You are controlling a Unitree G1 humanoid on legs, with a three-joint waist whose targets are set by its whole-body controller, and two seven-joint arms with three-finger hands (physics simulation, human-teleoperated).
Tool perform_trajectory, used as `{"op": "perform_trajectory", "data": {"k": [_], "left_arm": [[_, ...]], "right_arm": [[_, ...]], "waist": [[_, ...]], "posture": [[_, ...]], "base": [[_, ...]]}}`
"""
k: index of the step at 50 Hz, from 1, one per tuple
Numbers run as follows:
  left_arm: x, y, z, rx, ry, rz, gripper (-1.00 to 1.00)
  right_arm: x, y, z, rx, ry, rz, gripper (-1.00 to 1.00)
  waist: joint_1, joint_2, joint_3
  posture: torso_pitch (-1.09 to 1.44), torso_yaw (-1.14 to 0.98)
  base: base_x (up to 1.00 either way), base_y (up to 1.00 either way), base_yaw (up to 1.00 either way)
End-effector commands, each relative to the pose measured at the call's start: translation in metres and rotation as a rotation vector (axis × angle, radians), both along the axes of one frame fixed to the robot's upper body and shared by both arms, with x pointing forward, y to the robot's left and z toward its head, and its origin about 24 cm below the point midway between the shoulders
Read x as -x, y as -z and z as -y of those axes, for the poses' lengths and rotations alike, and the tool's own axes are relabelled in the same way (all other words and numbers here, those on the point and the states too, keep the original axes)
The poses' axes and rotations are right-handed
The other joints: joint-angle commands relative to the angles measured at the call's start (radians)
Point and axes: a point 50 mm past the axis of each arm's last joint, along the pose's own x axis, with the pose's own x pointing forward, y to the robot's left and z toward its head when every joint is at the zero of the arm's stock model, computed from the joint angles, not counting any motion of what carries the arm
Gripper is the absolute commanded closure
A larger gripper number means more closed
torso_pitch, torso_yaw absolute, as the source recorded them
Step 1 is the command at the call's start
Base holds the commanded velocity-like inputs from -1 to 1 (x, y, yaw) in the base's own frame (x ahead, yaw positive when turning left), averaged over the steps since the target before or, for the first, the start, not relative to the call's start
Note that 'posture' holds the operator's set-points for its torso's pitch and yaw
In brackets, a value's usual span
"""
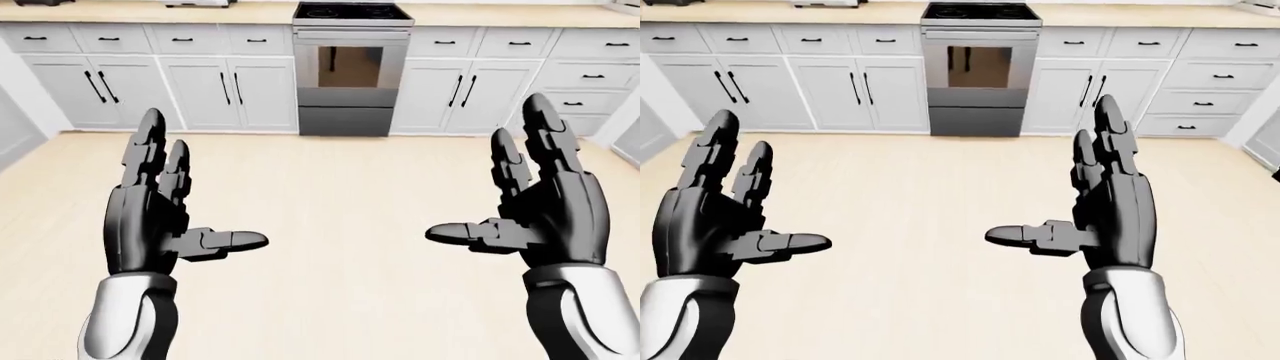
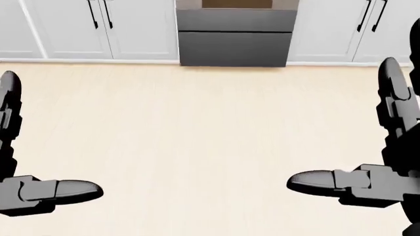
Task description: Navigate to the stove.
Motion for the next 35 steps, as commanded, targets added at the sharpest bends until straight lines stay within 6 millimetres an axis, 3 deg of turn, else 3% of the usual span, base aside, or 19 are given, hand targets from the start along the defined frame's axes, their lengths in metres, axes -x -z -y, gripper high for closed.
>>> {"op": "perform_trajectory", "data": {"k": [1,3,5,6,9,13,15,16,17,20,23,24,25,26,29,32,33,34,35], "left_arm": [[0.0046,-0.0122,0.0010,-0.017,-0.002,0.084,-1.00],[0.0038,-0.0113,0.0008,-0.017,-0.002,0.083,-1.00],[0.0029,-0.0099,0.0003,-0.016,-0.002,0.082,-1.00],[0.0031,-0.0099,0.0002,-0.016,-0.003,0.082,-1.00],[0.0034,-0.0108,0.0004,-0.016,-0.002,0.083,-1.00],[0.0039,-0.0104,0.0003,-0.020,-0.005,0.083,-1.00],[0.0041,-0.0103,0.0006,-0.022,-0.005,0.084,-1.00],[0.0039,-0.0101,0.0006,-0.021,-0.005,0.083,-1.00],[0.0039,-0.0100,0.0005,-0.021,-0.005,0.083,-1.00],[0.0047,-0.0103,0.0007,-0.021,-0.004,0.083,-1.00],[0.0046,-0.0111,0.0002,-0.020,-0.006,0.084,-1.00],[0.0044,-0.0109,0.0003,-0.020,-0.006,0.084,-1.00],[0.0049,-0.0113,0.0005,-0.020,-0.006,0.083,-1.00],[0.0045,-0.0110,0.0005,-0.019,-0.006,0.083,-1.00],[0.0041,-0.0111,0.0006,-0.019,-0.004,0.082,-1.00],[0.0044,-0.0120,0.0011,-0.018,-0.002,0.084,-1.00],[0.0043,-0.0119,0.0011,-0.019,-0.002,0.084,-1.00],[0.0035,-0.0112,0.0007,-0.019,-0.002,0.083,-1.00],[0.0035,-0.0111,0.0008,-0.020,-0.001,0.083,-1.00]], "right_arm": [[0.0034,-0.0088,-0.0025,0.009,-0.013,0.065,-1.00],[0.0035,-0.0087,-0.0026,0.007,-0.014,0.066,-1.00],[0.0034,-0.0081,-0.0024,0.008,-0.011,0.065,-1.00],[0.0035,-0.0082,-0.0023,0.007,-0.011,0.065,-1.00],[0.0033,-0.0088,-0.0020,0.005,-0.012,0.066,-1.00],[0.0034,-0.0088,-0.0016,0.009,-0.008,0.065,-1.00],[0.0036,-0.0084,-0.0017,0.005,-0.009,0.066,-1.00],[0.0036,-0.0086,-0.0017,0.005,-0.009,0.067,-1.00],[0.0037,-0.0080,-0.0013,0.005,-0.008,0.066,-1.00],[0.0037,-0.0084,-0.0014,0.005,-0.009,0.066,-1.00],[0.0038,-0.0082,-0.0013,0.008,-0.007,0.065,-1.00],[0.0039,-0.0078,-0.0012,0.008,-0.006,0.064,-1.00],[0.0040,-0.0078,-0.0009,0.007,-0.005,0.065,-1.00],[0.0038,-0.0077,-0.0008,0.009,-0.004,0.063,-1.00],[0.0034,-0.0075,-0.0008,0.009,-0.002,0.063,-1.00],[0.0034,-0.0080,-0.0017,0.011,-0.007,0.064,-1.00],[0.0033,-0.0083,-0.0021,0.012,-0.007,0.064,-1.00],[0.0032,-0.0082,-0.0021,0.013,-0.006,0.063,-1.00],[0.0031,-0.0084,-0.0020,0.013,-0.005,0.064,-1.00]], "waist": [[0.001,0.008,-0.007],[-0.001,0.051,-0.017],[0.012,0.038,-0.024],[0.006,0.050,-0.022],[0.011,0.043,-0.037],[0.020,-0.002,-0.026],[0.021,-0.053,-0.039],[0.015,-0.105,-0.054],[0.006,-0.065,-0.036],[-0.002,-0.032,-0.019],[-0.007,0.017,-0.001],[-0.007,0.040,-0.002],[-0.006,0.070,-0.020],[0.011,0.028,-0.023],[0.015,0.029,-0.030],[0.018,0.001,-0.035],[0.021,-0.016,-0.022],[0.020,-0.039,-0.024],[0.015,-0.082,-0.038]], "posture": [[0.00,0.00],[0.00,0.00],[0.00,0.00],[0.00,0.00],[0.00,0.00],[0.00,0.00],[0.00,0.00],[0.00,0.00],[0.00,0.00],[0.00,0.00],[0.00,0.00],[0.00,0.00],[0.00,0.00],[0.00,0.00],[0.00,0.00],[0.00,0.00],[0.00,0.00],[0.00,0.00],[0.00,0.00]], "base": [[0.20,-0.27,0.00],[0.20,-0.27,0.00],[0.20,-0.27,0.00],[0.20,-0.27,0.00],[0.20,-0.27,0.00],[0.20,-0.27,0.00],[0.20,-0.27,0.00],[0.20,-0.30,0.00],[0.20,-0.53,0.00],[0.20,-0.56,0.00],[0.20,-0.56,0.00],[0.20,-0.45,0.00],[0.20,-0.27,0.00],[0.20,-0.17,0.00],[0.20,-0.16,0.00],[0.23,-0.14,0.00],[0.27,-0.13,0.00],[0.29,-0.15,0.00],[0.28,-0.14,0.00]]}}
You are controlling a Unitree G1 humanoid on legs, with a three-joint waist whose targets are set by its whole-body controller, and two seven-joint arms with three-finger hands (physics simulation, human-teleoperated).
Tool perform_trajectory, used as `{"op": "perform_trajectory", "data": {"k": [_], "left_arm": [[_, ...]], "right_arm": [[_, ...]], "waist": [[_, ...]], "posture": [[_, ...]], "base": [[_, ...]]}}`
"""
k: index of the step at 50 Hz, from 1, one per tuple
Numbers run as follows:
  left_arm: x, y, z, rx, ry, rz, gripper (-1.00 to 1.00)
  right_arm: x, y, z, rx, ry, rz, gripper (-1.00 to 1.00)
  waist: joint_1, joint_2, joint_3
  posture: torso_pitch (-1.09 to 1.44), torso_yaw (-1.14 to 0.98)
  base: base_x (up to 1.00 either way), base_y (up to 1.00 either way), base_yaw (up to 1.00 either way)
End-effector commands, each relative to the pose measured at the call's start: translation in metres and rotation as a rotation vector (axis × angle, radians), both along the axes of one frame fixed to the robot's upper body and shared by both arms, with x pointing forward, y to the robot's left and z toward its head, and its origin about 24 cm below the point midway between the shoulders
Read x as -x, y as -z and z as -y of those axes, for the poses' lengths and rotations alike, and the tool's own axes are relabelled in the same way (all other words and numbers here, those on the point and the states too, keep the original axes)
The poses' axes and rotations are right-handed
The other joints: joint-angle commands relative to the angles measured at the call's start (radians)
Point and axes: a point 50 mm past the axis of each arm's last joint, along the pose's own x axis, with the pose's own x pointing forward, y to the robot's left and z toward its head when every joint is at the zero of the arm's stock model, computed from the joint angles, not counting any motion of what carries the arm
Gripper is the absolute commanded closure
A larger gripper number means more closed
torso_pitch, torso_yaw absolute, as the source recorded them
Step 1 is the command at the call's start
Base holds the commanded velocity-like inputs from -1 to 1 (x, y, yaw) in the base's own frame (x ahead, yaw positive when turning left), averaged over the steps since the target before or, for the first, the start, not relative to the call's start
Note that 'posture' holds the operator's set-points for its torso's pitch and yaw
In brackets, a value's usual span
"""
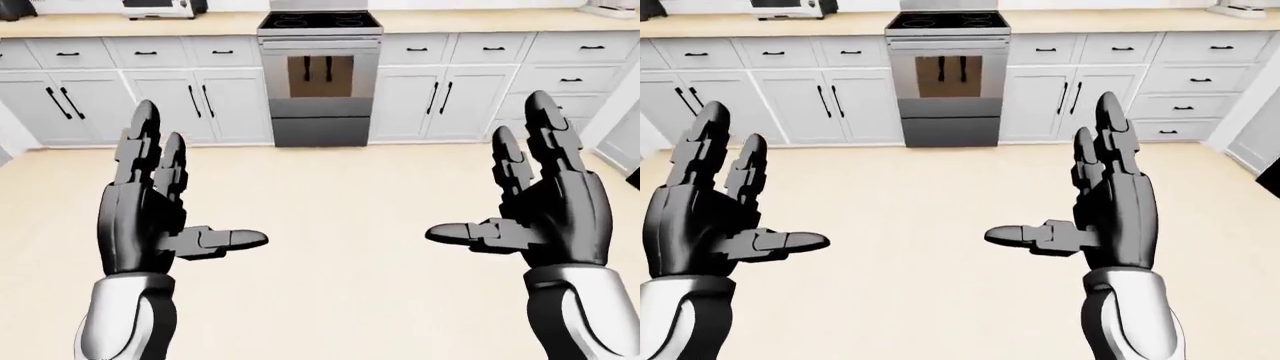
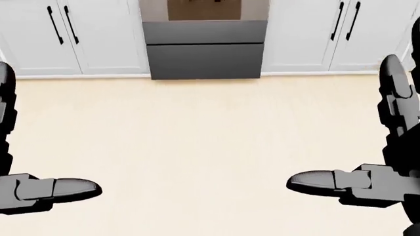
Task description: Navigate to the stove.
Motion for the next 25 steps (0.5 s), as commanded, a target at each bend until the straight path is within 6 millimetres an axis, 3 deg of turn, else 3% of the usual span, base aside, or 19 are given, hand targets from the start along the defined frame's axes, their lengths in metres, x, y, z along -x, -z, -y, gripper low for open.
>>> {"op": "perform_trajectory", "data": {"k": [1,3,11,14,16,17,19,22,25], "left_arm": [[0.0019,-0.0057,0.0001,-0.011,0.001,0.036,-1.00],[0.0013,-0.0059,0.0000,-0.010,0.001,0.036,-1.00],[0.0019,-0.0058,-0.0009,-0.010,-0.003,0.034,-1.00],[0.0010,-0.0055,-0.0012,-0.008,-0.003,0.034,-1.00],[0.0009,-0.0047,-0.0011,-0.009,-0.003,0.033,-1.00],[0.0011,-0.0050,-0.0012,-0.007,-0.003,0.034,-1.00],[0.0011,-0.0051,-0.0015,-0.007,-0.004,0.034,-1.00],[0.0014,-0.0051,-0.0015,-0.007,-0.005,0.034,-1.00],[0.0013,-0.0050,-0.0021,-0.005,-0.005,0.034,-1.00]], "right_arm": [[0.0022,-0.0069,-0.0015,0.005,-0.005,0.049,-1.00],[0.0020,-0.0073,-0.0017,0.006,-0.005,0.048,-1.00],[0.0019,-0.0064,-0.0018,0.008,-0.002,0.045,-1.00],[0.0011,-0.0055,-0.0010,0.012,0.003,0.042,-1.00],[0.0010,-0.0048,-0.0010,0.014,0.002,0.042,-1.00],[0.0012,-0.0050,-0.0010,0.015,0.003,0.044,-1.00],[0.0019,-0.0057,-0.0014,0.016,0.003,0.042,-1.00],[0.0018,-0.0052,-0.0014,0.017,0.003,0.042,-1.00],[0.0019,-0.0047,-0.0019,0.022,0.004,0.042,-1.00]], "waist": [[-0.006,-0.013,-0.010],[-0.007,-0.018,0.000],[-0.013,0.034,0.006],[-0.021,0.070,0.000],[-0.024,0.116,-0.016],[-0.016,0.093,-0.013],[-0.012,0.103,0.002],[-0.001,0.089,-0.012],[0.009,0.059,-0.003]], "posture": [[0.00,0.00],[0.00,0.00],[0.00,0.00],[0.00,0.00],[0.00,0.00],[0.00,0.00],[0.00,0.00],[0.00,0.00],[0.00,0.00]], "base": [[0.29,-0.14,0.00],[0.29,-0.14,0.00],[0.29,-0.14,0.00],[0.28,-0.14,0.00],[0.28,-0.13,0.00],[0.29,-0.14,0.00],[0.29,-0.12,0.00],[0.29,-0.12,0.00],[0.29,-0.07,0.00]]}}
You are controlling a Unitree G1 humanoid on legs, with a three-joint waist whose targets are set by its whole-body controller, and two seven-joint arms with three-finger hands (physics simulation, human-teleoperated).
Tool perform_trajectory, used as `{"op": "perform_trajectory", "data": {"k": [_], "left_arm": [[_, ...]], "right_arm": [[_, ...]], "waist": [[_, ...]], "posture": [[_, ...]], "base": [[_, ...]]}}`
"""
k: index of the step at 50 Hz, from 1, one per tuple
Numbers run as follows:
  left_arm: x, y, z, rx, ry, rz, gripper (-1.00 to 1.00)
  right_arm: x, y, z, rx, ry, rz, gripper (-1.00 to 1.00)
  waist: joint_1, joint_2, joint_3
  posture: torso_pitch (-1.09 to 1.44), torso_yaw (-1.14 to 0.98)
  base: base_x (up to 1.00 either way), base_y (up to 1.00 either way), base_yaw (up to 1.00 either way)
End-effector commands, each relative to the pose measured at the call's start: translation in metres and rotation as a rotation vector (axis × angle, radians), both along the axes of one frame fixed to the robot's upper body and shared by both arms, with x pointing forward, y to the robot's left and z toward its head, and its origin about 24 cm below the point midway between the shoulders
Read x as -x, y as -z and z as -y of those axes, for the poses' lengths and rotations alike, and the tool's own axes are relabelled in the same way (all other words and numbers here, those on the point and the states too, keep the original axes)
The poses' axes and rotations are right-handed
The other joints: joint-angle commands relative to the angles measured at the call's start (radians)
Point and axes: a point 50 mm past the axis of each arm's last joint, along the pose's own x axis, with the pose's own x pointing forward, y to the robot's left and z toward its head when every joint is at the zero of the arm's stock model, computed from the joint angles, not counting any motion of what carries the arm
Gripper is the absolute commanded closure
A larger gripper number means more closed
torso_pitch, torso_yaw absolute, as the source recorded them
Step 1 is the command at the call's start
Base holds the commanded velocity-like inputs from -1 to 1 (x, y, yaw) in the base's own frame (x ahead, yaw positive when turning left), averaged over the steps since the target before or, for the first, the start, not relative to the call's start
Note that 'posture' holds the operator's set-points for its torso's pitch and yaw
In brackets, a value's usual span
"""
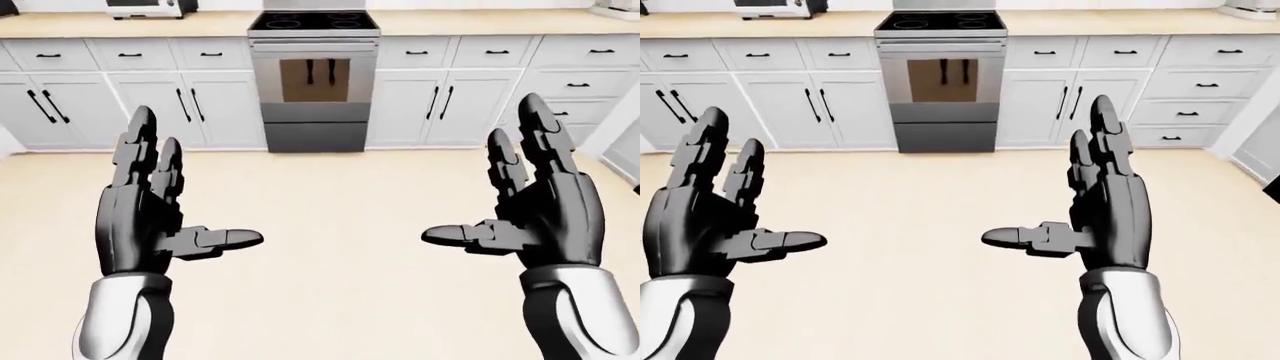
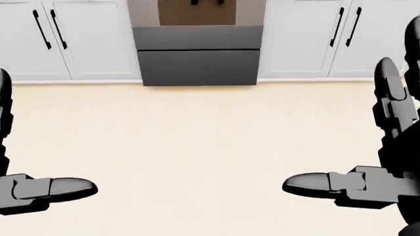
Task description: Navigate to the stove.
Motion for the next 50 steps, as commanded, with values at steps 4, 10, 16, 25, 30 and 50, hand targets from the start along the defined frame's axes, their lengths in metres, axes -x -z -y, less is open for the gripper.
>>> {"op": "perform_trajectory", "data": {"k": [4,10,16,25,30,50], "left_arm": [[0.0025,-0.0091,0.0032,-0.008,0.018,0.061,-1.00],[0.0027,-0.0093,0.0040,-0.009,0.021,0.062,-1.00],[0.0029,-0.0105,0.0046,-0.011,0.023,0.061,-1.00],[0.0030,-0.0099,0.0034,-0.009,0.021,0.061,-1.00],[0.0022,-0.0092,0.0031,-0.008,0.019,0.060,-1.00],[0.0019,-0.0084,0.0040,-0.009,0.020,0.060,-1.00]], "right_arm": [[0.0029,-0.0074,0.0007,0.012,0.010,0.055,-1.00],[0.0031,-0.0075,0.0014,0.010,0.010,0.054,-1.00],[0.0023,-0.0074,0.0015,0.015,0.013,0.052,-1.00],[0.0026,-0.0069,0.0014,0.013,0.015,0.050,-1.00],[0.0026,-0.0068,0.0014,0.013,0.016,0.048,-1.00],[0.0026,-0.0060,0.0013,0.013,0.013,0.050,-1.00]], "waist": [[-0.004,-0.073,-0.027],[-0.030,-0.036,0.002],[-0.045,0.037,0.001],[-0.013,0.039,-0.010],[0.001,-0.034,-0.012],[-0.021,0.055,-0.006]], "posture": [[0.00,0.00],[0.00,0.00],[0.00,0.00],[0.00,0.00],[0.00,0.00],[0.00,0.00]], "base": [[0.32,0.00,0.00],[0.35,0.00,0.00],[0.35,0.00,0.00],[0.35,0.00,0.00],[0.35,0.00,0.00],[0.35,0.00,0.00]]}}
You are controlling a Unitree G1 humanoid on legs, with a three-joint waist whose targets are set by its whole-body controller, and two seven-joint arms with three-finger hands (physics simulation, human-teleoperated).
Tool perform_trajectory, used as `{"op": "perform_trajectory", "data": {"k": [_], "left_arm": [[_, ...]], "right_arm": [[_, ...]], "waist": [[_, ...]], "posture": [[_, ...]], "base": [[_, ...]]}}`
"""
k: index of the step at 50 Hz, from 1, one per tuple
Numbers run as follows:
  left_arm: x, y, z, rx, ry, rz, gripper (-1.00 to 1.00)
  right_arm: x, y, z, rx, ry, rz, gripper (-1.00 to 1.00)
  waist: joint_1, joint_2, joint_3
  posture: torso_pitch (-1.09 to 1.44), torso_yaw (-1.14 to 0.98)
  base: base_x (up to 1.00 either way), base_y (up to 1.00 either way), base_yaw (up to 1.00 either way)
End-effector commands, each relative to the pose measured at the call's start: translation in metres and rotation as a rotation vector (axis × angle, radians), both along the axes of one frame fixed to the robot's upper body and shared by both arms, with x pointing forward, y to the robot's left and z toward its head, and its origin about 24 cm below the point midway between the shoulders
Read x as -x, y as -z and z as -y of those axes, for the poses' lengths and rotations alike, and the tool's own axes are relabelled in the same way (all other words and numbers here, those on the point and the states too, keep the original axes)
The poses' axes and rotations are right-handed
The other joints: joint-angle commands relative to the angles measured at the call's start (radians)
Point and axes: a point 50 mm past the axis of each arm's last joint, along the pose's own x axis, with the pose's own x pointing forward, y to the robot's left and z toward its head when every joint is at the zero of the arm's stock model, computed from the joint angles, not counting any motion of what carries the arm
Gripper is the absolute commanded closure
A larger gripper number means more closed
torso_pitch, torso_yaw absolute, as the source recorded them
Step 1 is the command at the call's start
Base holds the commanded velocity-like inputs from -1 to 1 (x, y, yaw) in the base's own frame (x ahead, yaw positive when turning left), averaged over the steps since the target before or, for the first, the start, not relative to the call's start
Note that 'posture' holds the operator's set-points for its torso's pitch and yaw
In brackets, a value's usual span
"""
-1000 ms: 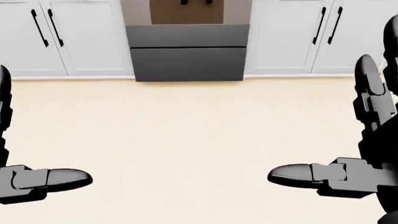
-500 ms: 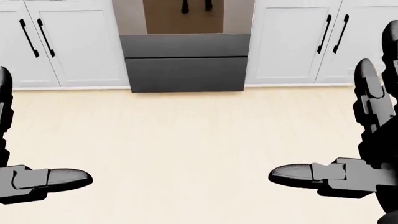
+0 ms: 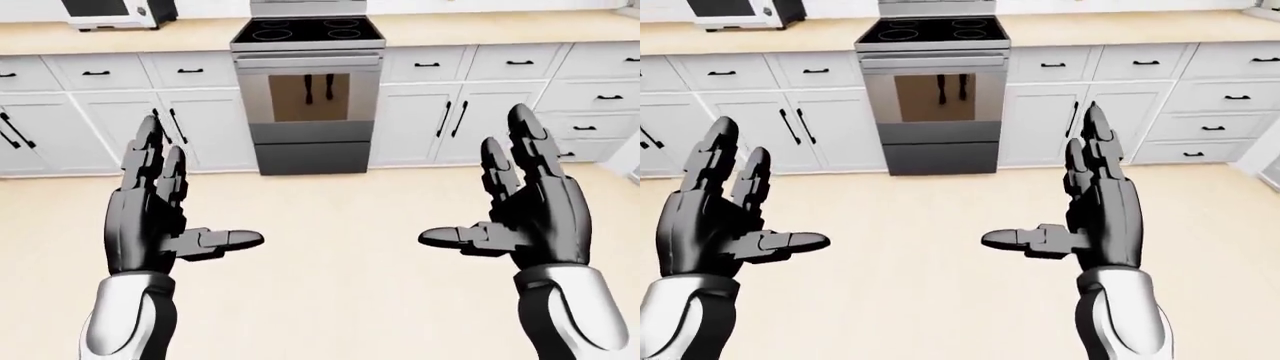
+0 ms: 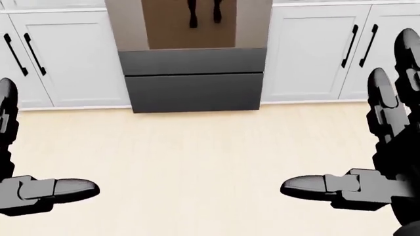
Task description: Navigate to the stove.
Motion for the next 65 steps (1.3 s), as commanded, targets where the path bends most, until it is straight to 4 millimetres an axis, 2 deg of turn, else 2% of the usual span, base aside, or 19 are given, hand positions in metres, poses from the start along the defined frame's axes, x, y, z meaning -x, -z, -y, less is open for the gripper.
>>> {"op": "perform_trajectory", "data": {"k": [1,6,10,11,12,22,25,26,28,35,40,42,43,44,50,56,57,61,65], "left_arm": [[0.0054,-0.0174,0.0057,-0.019,0.028,0.110,-1.00],[0.0055,-0.0179,0.0062,-0.019,0.030,0.110,-1.00],[0.0044,-0.0170,0.0063,-0.018,0.031,0.107,-1.00],[0.0045,-0.0169,0.0064,-0.019,0.031,0.107,-1.00],[0.0047,-0.0173,0.0062,-0.019,0.030,0.108,-1.00],[0.0053,-0.0171,0.0054,-0.015,0.029,0.109,-1.00],[0.0051,-0.0165,0.0056,-0.015,0.029,0.109,-1.00],[0.0052,-0.0166,0.0056,-0.014,0.029,0.108,-1.00],[0.0052,-0.0167,0.0055,-0.014,0.029,0.108,-1.00],[0.0052,-0.0162,0.0052,-0.015,0.029,0.108,-1.00],[0.0050,-0.0165,0.0052,-0.015,0.029,0.108,-1.00],[0.0060,-0.0175,0.0053,-0.015,0.030,0.109,-1.00],[0.0059,-0.0179,0.0053,-0.015,0.029,0.109,-1.00],[0.0058,-0.0178,0.0054,-0.015,0.030,0.109,-1.00],[0.0058,-0.0182,0.0058,-0.016,0.031,0.110,-1.00],[0.0065,-0.0188,0.0060,-0.016,0.031,0.111,-1.00],[0.0061,-0.0184,0.0059,-0.016,0.030,0.110,-1.00],[0.0060,-0.0182,0.0056,-0.015,0.030,0.110,-1.00],[0.0056,-0.0177,0.0058,-0.016,0.030,0.111,-1.00]], "right_arm": [[0.0058,-0.0146,0.0007,0.019,0.016,0.099,-1.00],[0.0058,-0.0151,0.0007,0.020,0.016,0.099,-1.00],[0.0047,-0.0145,-0.0012,0.026,0.008,0.096,-1.00],[0.0044,-0.0138,-0.0008,0.031,0.011,0.095,-1.00],[0.0047,-0.0142,-0.0003,0.030,0.014,0.095,-1.00],[0.0048,-0.0123,0.0007,0.033,0.019,0.092,-1.00],[0.0048,-0.0121,0.0004,0.033,0.019,0.091,-1.00],[0.0050,-0.0120,0.0004,0.032,0.019,0.092,-1.00],[0.0047,-0.0120,0.0004,0.031,0.018,0.092,-1.00],[0.0044,-0.0112,0.0003,0.025,0.016,0.089,-1.00],[0.0044,-0.0119,-0.0001,0.025,0.017,0.088,-1.00],[0.0041,-0.0117,0.0001,0.028,0.019,0.087,-1.00],[0.0043,-0.0121,0.0001,0.027,0.019,0.087,-1.00],[0.0041,-0.0120,-0.0001,0.027,0.019,0.087,-1.00],[0.0030,-0.0101,-0.0011,0.036,0.015,0.072,-1.00],[0.0021,-0.0092,0.0006,0.038,0.025,0.066,-1.00],[0.0021,-0.0093,0.0008,0.037,0.026,0.066,-1.00],[0.0017,-0.0086,0.0003,0.039,0.027,0.065,-1.00],[0.0016,-0.0086,0.0008,0.054,0.037,0.064,-1.00]], "waist": [[-0.002,-0.001,-0.017],[0.014,-0.045,-0.011],[0.015,-0.113,-0.041],[0.004,-0.102,-0.021],[0.009,-0.117,-0.006],[-0.021,-0.040,-0.015],[-0.023,0.025,-0.044],[-0.013,0.000,-0.027],[-0.009,0.015,-0.007],[0.003,-0.010,-0.019],[0.016,-0.066,-0.029],[0.011,-0.115,-0.046],[0.004,-0.077,-0.024],[0.007,-0.099,0.002],[-0.016,-0.084,-0.009],[-0.015,0.001,-0.034],[-0.025,-0.035,-0.032],[-0.014,-0.013,-0.021],[-0.011,-0.037,-0.007]], "posture": [[0.00,0.00],[0.00,0.00],[0.00,0.00],[0.00,0.00],[0.00,0.00],[0.00,0.00],[0.00,0.00],[0.00,0.00],[0.00,0.00],[0.00,0.00],[0.00,0.00],[0.00,0.00],[0.00,0.00],[0.00,0.00],[0.00,0.00],[0.00,0.00],[0.00,0.00],[0.00,0.00],[0.00,0.00]], "base": [[0.35,0.00,0.00],[0.35,0.00,0.00],[0.35,0.00,0.00],[0.35,0.00,0.00],[0.34,0.00,0.00],[0.35,0.04,0.00],[0.35,0.17,0.00],[0.35,0.18,0.00],[0.35,0.17,0.00],[0.35,0.03,0.00],[0.35,0.00,0.00],[0.35,0.00,0.00],[0.34,0.00,0.00],[0.34,0.00,0.00],[0.33,0.01,0.00],[0.08,0.00,0.00],[0.01,0.00,0.00],[0.01,0.00,0.00],[0.01,0.00,0.00]]}}
